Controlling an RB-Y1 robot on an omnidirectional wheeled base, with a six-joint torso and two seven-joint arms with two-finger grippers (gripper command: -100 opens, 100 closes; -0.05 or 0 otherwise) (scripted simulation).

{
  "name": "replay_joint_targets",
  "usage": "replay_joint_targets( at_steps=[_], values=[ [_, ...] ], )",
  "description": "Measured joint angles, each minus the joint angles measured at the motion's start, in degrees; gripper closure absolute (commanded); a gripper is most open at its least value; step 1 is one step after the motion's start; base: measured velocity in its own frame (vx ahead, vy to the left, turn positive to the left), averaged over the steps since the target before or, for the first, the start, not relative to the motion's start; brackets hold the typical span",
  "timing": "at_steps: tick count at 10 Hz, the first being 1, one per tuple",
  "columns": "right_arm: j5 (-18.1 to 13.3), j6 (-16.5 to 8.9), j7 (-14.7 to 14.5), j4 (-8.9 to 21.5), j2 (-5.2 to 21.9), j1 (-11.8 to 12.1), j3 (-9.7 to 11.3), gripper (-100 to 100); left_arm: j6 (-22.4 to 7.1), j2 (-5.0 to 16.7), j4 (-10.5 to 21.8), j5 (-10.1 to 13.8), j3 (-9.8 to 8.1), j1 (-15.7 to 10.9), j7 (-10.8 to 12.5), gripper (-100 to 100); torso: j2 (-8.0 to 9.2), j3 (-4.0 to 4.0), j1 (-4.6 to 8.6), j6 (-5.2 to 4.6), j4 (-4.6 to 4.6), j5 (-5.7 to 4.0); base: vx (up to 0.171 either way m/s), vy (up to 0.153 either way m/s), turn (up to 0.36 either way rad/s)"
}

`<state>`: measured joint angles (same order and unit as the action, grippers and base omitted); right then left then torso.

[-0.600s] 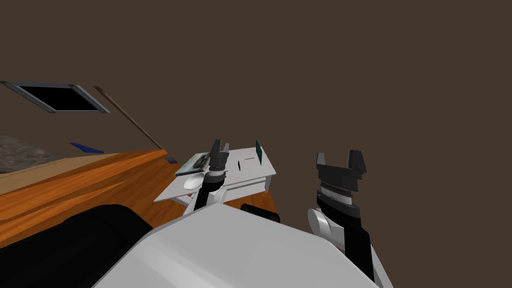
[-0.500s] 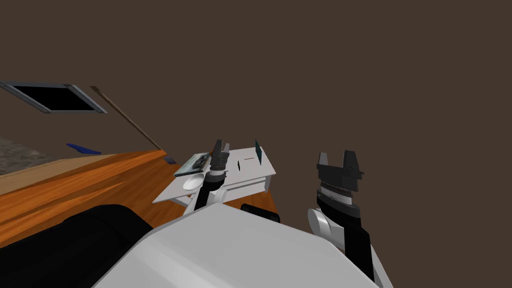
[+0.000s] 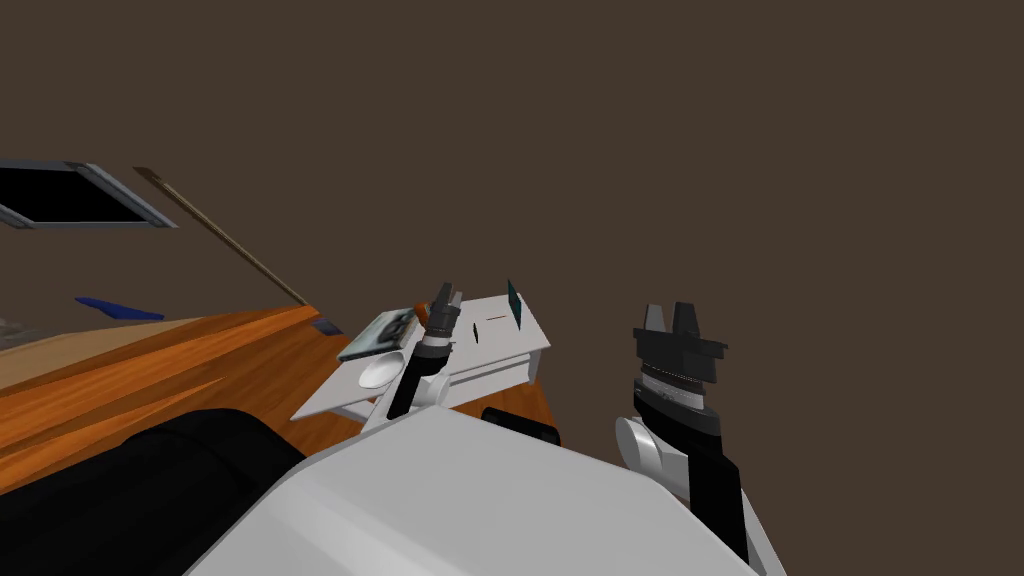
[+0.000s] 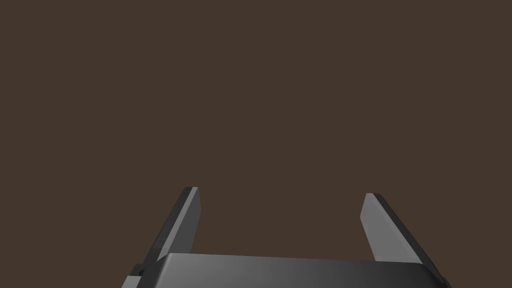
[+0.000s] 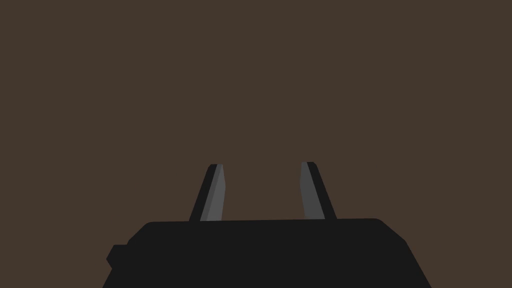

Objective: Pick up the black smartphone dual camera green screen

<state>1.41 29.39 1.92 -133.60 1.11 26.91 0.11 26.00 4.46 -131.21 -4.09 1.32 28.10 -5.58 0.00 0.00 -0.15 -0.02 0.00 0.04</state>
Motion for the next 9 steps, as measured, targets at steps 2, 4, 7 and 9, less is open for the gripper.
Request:
replay_joint_targets(
  at_steps=[2, 4, 7, 9],
  values=[
    [0.0, 0.0, 0.0, 0.0, 0.0, 0.0, 0.0, 0, -2.79, 0.71, 0.85, 0.44, -0.72, -0.41, 0.41, -100, -0.01, -0.01, 0.02, 0.01, 0.0, -0.01, 0.001, 0.029, -0.071],
    [0.0, 0.0, 0.0, 0.0, 0.0, 0.0, 0.0, 0, -5.49, 1.65, 1.98, 1.08, -1.81, -1.01, 1.01, -100, -0.03, -0.01, 0.0, 0.01, 0.01, 0.0, 0.001, 0.033, -0.082],
    [0.0, 0.0, 0.0, 0.0, 0.0, 0.01, 0.0, 0, -9.03, 2.81, 3.91, 1.92, -3.23, -1.73, 1.82, -100, 0.0, 0.0, 0.01, 0.03, 0.0, 0.0, -0.006, 0.036, -0.098],
    [0.0, 0.0, 0.0, 0.0, 0.0, 0.01, 0.0, 0, -11.88, 3.72, 4.82, 2.63, -4.38, -2.11, 2.54, -100, -0.01, 0.0, 0.0, 0.02, 0.0, 0.0, -0.004, 0.04, -0.121]
  ],
)
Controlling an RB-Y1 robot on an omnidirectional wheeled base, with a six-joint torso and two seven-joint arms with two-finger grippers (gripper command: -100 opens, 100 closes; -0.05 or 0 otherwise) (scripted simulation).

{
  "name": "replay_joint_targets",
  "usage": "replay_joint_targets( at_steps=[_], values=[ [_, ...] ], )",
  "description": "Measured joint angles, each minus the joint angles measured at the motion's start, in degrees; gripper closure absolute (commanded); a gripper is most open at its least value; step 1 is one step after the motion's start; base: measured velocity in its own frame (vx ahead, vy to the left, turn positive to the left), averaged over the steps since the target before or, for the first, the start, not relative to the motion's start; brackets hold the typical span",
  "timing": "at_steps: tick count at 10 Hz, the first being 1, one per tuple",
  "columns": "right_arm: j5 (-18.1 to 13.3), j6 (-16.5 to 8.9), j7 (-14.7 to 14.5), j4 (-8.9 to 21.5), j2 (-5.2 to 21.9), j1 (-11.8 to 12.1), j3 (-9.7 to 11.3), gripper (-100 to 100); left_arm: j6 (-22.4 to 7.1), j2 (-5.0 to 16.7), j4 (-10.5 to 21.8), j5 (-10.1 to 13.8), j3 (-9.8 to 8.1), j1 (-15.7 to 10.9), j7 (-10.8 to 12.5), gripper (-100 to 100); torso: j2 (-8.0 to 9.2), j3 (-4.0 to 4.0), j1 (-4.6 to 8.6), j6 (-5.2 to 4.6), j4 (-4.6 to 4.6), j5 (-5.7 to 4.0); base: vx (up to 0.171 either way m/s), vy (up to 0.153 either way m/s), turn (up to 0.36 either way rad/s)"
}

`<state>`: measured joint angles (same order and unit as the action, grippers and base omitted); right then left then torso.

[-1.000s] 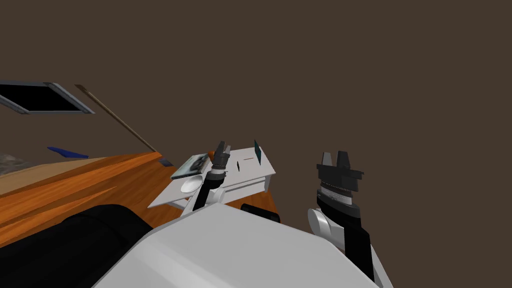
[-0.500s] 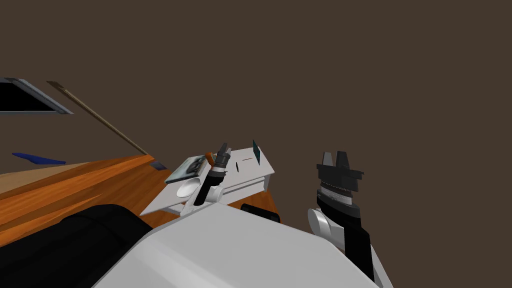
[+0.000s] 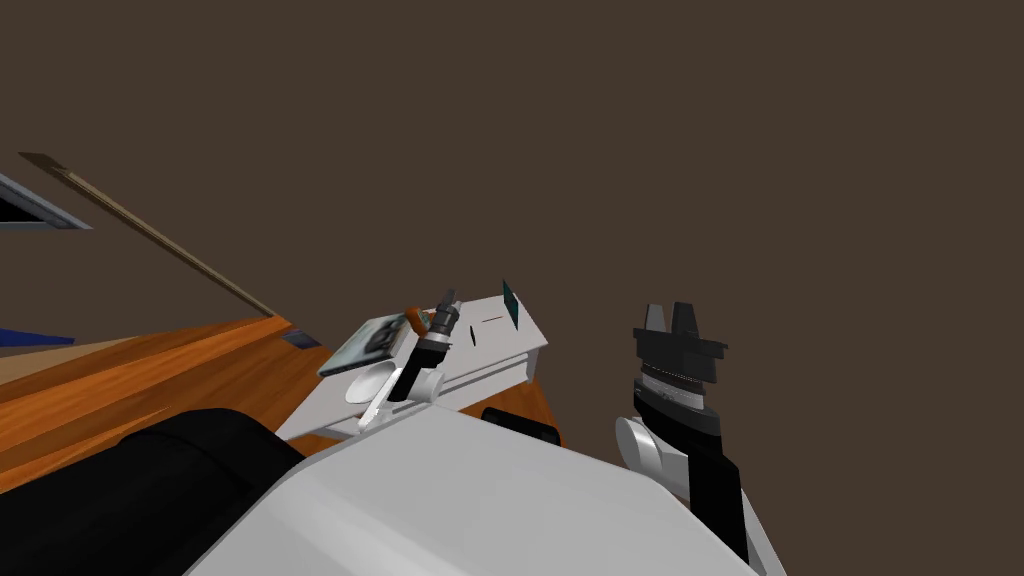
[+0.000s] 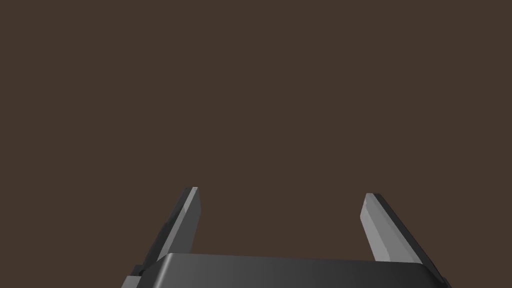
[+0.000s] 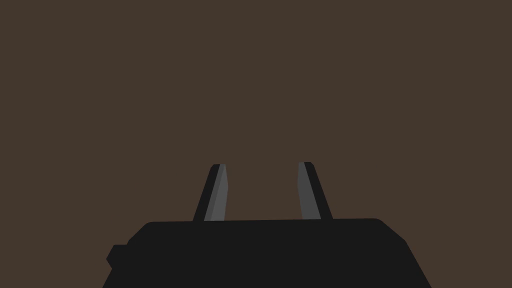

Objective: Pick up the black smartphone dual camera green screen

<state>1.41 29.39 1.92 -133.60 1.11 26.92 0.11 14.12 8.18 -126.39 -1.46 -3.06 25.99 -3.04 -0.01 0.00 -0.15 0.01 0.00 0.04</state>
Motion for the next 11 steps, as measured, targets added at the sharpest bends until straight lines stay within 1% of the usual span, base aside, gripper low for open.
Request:
replay_joint_targets(
  at_steps=[2, 3, 4, 5, 6, 7, 8, 10, 11],
  values=[
    [0.0, 0.0, 0.0, 0.0, 0.0, 0.0, 0.0, 0, -2.85, 1.01, 1.7, 0.75, -1.3, -0.95, 0.71, -100, -0.01, 0.0, -0.02, 0.01, 0.0, 0.01, -0.003, 0.028, -0.018],
    [0.0, 0.0, 0.0, 0.0, 0.0, 0.0, 0.0, 0, -3.97, 1.09, 2.23, 0.8, -1.5, -1.56, 0.77, -100, -0.02, -0.01, 0.06, 0.01, 0.0, -0.01, 0.002, 0.019, -0.13],
    [0.0, 0.0, 0.0, 0.0, 0.0, 0.0, 0.0, 0, -5.41, 1.56, 3.25, 1.16, -2.19, -2.27, 1.04, -100, -0.03, -0.02, 0.06, -0.02, 0.01, -0.02, 0.0, 0.032, -0.085],
    [0.0, 0.0, 0.0, 0.0, 0.0, 0.0, 0.0, 0, -7.06, 1.81, 3.49, 1.39, -2.56, -2.39, 1.28, -100, -0.02, -0.01, 0.03, 0.01, 0.01, -0.01, -0.009, 0.048, -0.168],
    [0.0, 0.0, 0.0, 0.0, 0.0, 0.0, 0.0, 0, -8.92, 2.74, 4.06, 2.06, -3.61, -2.75, 1.87, -100, 0.0, 0.0, -0.04, -0.01, 0.0, 0.0, -0.008, 0.046, -0.086],
    [0.0, 0.0, 0.0, 0.0, 0.0, 0.0, 0.0, 0, -10.3, 2.92, 5.17, 2.24, -3.97, -3.13, 2.14, -100, 0.0, 0.0, -0.03, 0.01, 0.0, 0.01, -0.004, 0.019, 0.015],
    [0.0, 0.0, 0.0, 0.0, 0.0, 0.0, 0.0, 0, -11.27, 2.96, 5.47, 2.28, -4.07, -3.34, 2.18, -100, -0.01, 0.0, 0.05, 0.02, 0.0, -0.01, -0.006, 0.025, -0.121],
    [0.0, 0.0, 0.0, 0.0, 0.0, 0.0, 0.0, 0, -14.51, 3.6, 7.06, 2.83, -5.19, -4.57, 2.63, -100, -0.01, -0.01, 0.03, 0.01, 0.0, -0.01, -0.011, 0.039, -0.137],
    [0.0, 0.0, 0.0, 0.0, 0.0, 0.0, 0.0, 0, -16.22, 4.46, 8.13, 3.48, -6.24, -5.13, 3.22, -100, 0.02, 0.01, -0.04, -0.01, 0.0, 0.0, -0.014, 0.043, -0.093]
  ],
)
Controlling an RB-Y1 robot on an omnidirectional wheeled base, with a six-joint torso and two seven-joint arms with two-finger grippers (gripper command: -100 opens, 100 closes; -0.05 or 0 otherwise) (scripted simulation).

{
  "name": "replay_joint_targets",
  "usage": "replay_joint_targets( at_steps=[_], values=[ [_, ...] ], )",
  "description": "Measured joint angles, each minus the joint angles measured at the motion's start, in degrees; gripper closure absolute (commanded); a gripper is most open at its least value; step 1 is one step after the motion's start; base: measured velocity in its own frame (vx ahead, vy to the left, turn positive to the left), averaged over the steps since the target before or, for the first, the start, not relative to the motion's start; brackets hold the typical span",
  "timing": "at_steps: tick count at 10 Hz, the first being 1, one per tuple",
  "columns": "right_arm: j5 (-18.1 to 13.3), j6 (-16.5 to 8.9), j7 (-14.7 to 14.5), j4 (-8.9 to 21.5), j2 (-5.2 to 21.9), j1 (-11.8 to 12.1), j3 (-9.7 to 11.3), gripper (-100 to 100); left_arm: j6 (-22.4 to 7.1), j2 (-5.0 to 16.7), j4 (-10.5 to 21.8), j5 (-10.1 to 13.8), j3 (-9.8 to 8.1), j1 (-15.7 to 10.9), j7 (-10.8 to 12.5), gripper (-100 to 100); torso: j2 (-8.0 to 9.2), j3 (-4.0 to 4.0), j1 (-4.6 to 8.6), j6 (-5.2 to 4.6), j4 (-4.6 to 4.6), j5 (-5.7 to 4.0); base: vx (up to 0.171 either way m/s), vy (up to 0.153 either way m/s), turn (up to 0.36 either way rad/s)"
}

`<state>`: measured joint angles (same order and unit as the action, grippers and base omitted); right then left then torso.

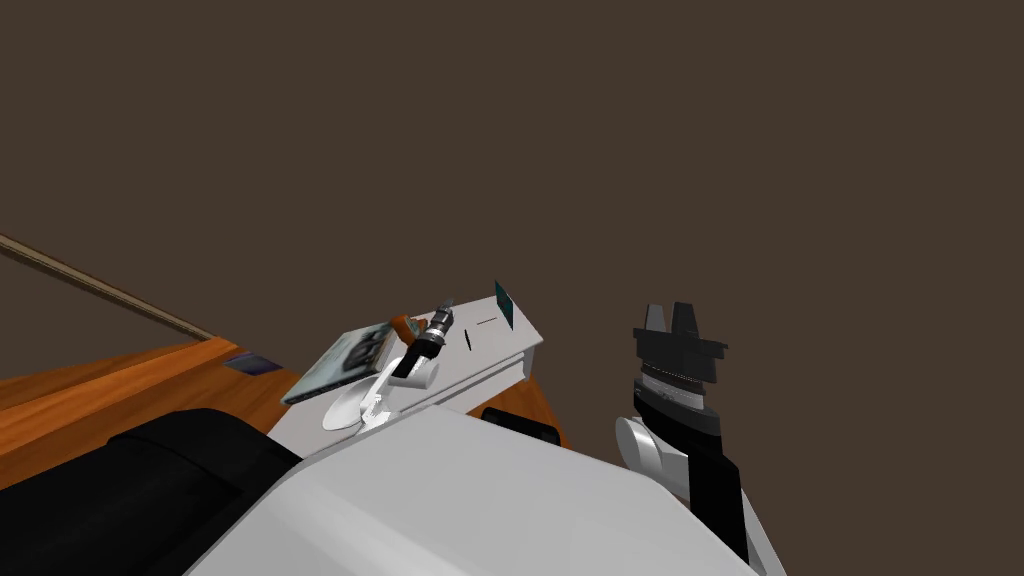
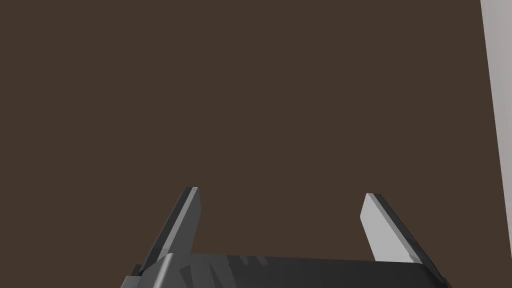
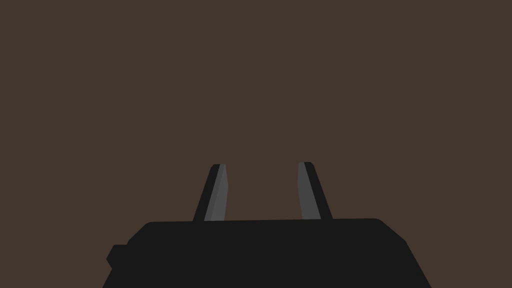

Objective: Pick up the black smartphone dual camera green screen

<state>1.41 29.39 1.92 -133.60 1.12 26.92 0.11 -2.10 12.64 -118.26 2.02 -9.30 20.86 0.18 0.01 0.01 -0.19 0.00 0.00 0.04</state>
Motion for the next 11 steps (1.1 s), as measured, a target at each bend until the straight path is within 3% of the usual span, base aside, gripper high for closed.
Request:
replay_joint_targets(
  at_steps=[5, 11],
  values=[
    [0.0, 0.0, 0.0, 0.0, 0.0, 0.01, 0.0, 0, -7.18, 1.47, 2.51, 1.24, -2.11, -1.34, 1.32, -100, -0.04, -0.02, 0.11, 0.04, 0.01, -0.02, -0.006, 0.025, -0.088],
    [0.0, 0.0, 0.0, 0.0, 0.0, 0.0, 0.0, 0, -16.42, 3.97, 7.53, 3.51, -5.92, -3.61, 3.42, -100, -0.02, -0.01, 0.08, 0.0, 0.0, -0.01, -0.013, 0.033, -0.114]
  ],
)
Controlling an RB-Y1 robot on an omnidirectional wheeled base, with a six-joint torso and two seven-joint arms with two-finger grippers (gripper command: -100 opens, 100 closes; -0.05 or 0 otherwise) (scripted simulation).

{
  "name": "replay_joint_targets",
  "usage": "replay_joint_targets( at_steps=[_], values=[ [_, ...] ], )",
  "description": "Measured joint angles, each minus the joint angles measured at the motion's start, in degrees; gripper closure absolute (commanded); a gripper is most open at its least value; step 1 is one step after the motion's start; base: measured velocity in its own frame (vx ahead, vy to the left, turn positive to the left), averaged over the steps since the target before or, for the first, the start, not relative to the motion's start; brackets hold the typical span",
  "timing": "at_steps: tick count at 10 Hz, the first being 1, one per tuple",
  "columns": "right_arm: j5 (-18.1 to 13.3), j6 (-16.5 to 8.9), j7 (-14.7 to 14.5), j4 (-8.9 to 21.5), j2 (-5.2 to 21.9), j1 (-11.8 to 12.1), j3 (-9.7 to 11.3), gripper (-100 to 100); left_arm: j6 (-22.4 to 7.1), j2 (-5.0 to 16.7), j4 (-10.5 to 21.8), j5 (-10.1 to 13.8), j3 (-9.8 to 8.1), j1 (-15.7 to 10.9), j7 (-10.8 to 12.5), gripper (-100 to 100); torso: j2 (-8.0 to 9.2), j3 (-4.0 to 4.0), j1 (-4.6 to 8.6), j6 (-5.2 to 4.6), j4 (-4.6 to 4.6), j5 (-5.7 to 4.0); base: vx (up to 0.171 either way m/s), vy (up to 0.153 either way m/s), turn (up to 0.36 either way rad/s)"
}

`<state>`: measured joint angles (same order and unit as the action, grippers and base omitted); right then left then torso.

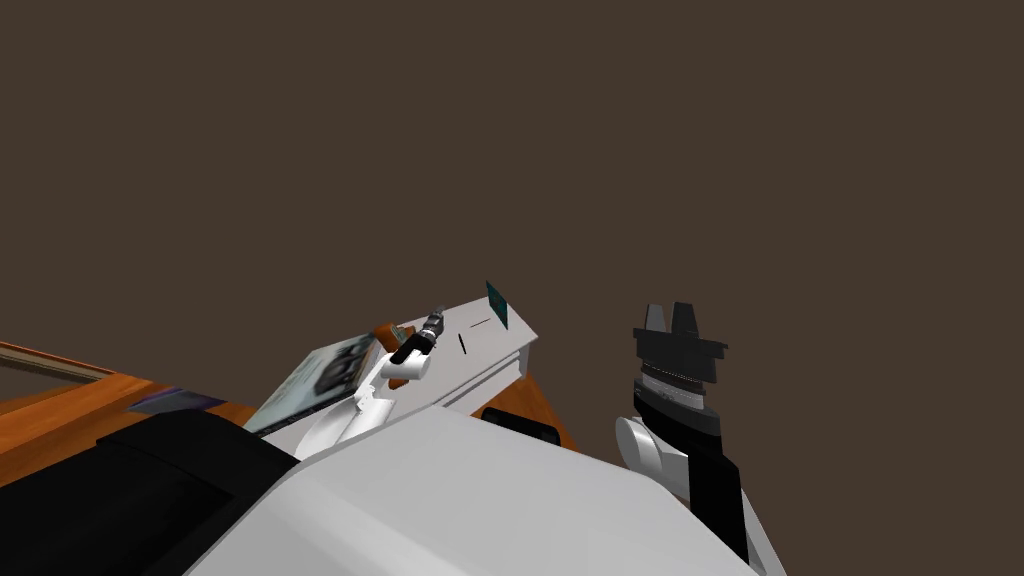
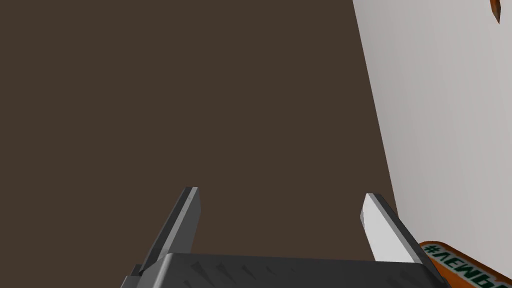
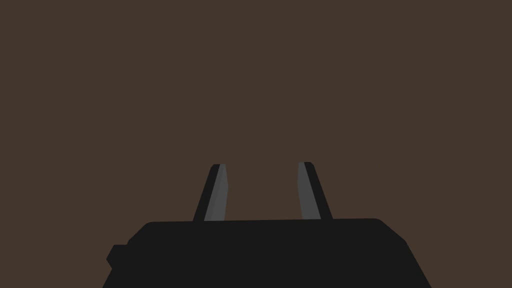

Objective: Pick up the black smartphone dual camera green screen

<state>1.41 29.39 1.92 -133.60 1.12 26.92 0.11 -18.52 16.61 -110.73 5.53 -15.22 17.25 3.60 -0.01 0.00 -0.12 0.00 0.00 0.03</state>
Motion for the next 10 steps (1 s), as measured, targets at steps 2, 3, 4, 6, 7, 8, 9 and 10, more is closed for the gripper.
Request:
replay_joint_targets(
  at_steps=[2, 3, 4, 6, 7, 8, 9, 10],
  values=[
    [0.0, 0.0, 0.0, 0.0, 0.0, 0.01, -0.01, 0, -3.09, 0.65, 0.96, 0.49, -0.73, -0.77, 0.49, -100, 0.0, 0.0, 0.04, 0.05, 0.0, 0.0, -0.011, 0.022, -0.08],
    [0.0, 0.0, 0.0, 0.0, 0.0, 0.0, 0.0, 0, -4.88, 0.84, 2.23, 0.62, -1.54, -1.85, 0.83, -100, -0.01, 0.0, 0.01, 0.0, 0.0, 0.0, -0.013, 0.031, -0.123],
    [0.0, 0.0, 0.0, 0.0, 0.0, 0.01, -0.01, 0, -6.65, 1.21, 2.62, 1.07, -2.05, -1.72, 1.17, -100, 0.01, 0.0, 0.0, 0.05, 0.0, 0.01, -0.022, 0.03, -0.204],
    [0.0, 0.0, 0.0, 0.0, 0.0, 0.01, -0.01, 0, -9.99, 2.08, 4.45, 2.05, -3.54, -2.28, 2.07, -100, 0.04, 0.02, -0.02, 0.05, -0.01, 0.01, -0.016, 0.029, -0.033],
    [0.0, 0.0, 0.0, 0.0, 0.0, 0.01, -0.01, 0, -11.08, 2.09, 5.31, 1.99, -3.63, -2.72, 2.12, -100, -0.01, 0.0, 0.02, 0.06, 0.0, 0.0, -0.01, 0.018, -0.188],
    [0.0, 0.0, 0.0, 0.0, 0.0, 0.0, 0.0, 0, -12.62, 2.56, 5.95, 2.53, -4.51, -2.99, 2.53, -100, -0.01, 0.0, 0.03, 0.01, 0.0, -0.01, -0.013, 0.03, -0.124],
    [0.0, 0.0, 0.0, 0.0, 0.0, 0.01, -0.01, 0, -14.53, 2.83, 6.41, 2.73, -5.03, -3.55, 2.9, -100, -0.01, 0.0, 0.01, 0.04, 0.0, 0.0, -0.007, 0.021, 0.007],
    [0.0, 0.0, 0.0, 0.0, 0.0, 0.01, -0.01, 0, -16.0, 2.88, 6.68, 2.74, -5.17, -3.78, 3.03, -100, -0.02, -0.01, 0.03, 0.06, 0.01, 0.0, -0.016, 0.022, -0.173]
  ],
)
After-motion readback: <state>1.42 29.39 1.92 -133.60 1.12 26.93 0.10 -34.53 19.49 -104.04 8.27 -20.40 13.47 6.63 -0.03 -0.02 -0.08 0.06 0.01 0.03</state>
